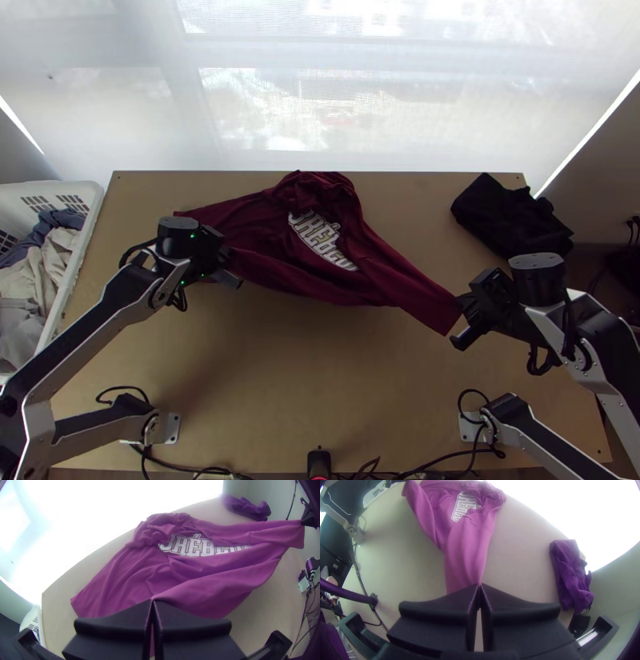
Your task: Fold the t-shirt
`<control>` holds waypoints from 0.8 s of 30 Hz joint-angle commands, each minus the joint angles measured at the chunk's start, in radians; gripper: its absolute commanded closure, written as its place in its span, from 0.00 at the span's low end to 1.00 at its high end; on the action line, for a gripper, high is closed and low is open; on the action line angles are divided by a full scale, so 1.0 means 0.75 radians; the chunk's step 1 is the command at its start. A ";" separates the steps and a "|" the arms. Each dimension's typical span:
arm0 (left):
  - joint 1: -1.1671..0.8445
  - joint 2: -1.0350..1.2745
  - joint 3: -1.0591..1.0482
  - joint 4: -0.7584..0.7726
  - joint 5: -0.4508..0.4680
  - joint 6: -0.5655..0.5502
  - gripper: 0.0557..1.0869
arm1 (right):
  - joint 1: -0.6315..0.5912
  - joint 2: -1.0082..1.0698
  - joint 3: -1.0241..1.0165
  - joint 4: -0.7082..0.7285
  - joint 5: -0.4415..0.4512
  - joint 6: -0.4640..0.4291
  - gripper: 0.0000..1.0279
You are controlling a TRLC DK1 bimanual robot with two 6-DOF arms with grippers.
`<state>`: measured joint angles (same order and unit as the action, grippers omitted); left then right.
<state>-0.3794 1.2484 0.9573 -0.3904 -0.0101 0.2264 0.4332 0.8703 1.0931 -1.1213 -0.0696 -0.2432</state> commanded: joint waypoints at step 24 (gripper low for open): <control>0.052 0.718 0.573 -0.026 0.018 -0.112 0.06 | -0.078 0.052 -0.038 0.045 -0.001 -0.009 0.97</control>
<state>-0.3511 1.8557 1.4021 -0.2668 -0.0154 0.1425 0.3882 0.9058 1.0550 -1.0885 -0.0715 -0.2401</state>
